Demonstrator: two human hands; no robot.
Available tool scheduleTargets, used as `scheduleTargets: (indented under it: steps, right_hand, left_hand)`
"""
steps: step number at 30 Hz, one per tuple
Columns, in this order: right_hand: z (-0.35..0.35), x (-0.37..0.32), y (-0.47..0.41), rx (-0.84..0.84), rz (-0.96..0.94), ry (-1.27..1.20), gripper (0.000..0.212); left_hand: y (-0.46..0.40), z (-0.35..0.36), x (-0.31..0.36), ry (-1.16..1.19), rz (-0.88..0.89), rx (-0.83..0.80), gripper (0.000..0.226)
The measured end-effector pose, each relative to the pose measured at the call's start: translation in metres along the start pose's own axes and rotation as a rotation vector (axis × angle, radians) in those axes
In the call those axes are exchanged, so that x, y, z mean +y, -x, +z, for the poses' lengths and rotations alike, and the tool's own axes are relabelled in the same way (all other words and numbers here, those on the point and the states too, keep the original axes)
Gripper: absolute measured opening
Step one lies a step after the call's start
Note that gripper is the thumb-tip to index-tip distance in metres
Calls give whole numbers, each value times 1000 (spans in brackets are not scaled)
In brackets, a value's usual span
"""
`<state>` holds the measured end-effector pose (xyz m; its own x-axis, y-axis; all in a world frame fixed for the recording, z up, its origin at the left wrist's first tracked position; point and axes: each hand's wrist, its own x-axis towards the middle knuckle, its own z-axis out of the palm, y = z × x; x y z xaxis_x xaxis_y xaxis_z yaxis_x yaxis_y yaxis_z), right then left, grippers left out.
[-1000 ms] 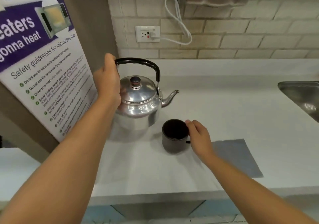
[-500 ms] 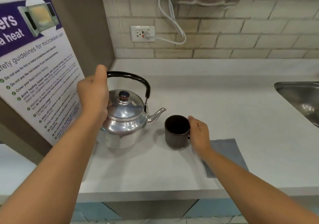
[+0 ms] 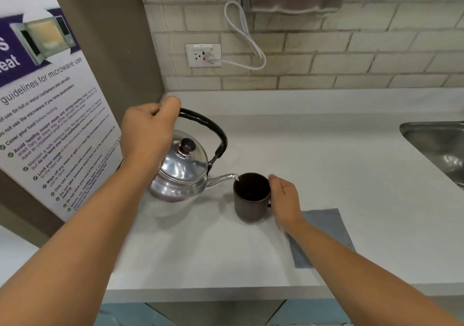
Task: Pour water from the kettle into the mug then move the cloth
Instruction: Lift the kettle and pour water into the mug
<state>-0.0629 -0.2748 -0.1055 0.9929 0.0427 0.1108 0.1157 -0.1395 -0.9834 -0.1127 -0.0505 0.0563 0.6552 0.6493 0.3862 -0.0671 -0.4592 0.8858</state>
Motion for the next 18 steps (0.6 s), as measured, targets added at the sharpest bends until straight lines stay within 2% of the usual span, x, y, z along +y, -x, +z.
scheduleTargets:
  steps: [18]
  right_hand:
    - [-2, 2, 1, -21, -10, -5, 48]
  left_hand:
    - [-3, -1, 35, -225, 165, -52, 45]
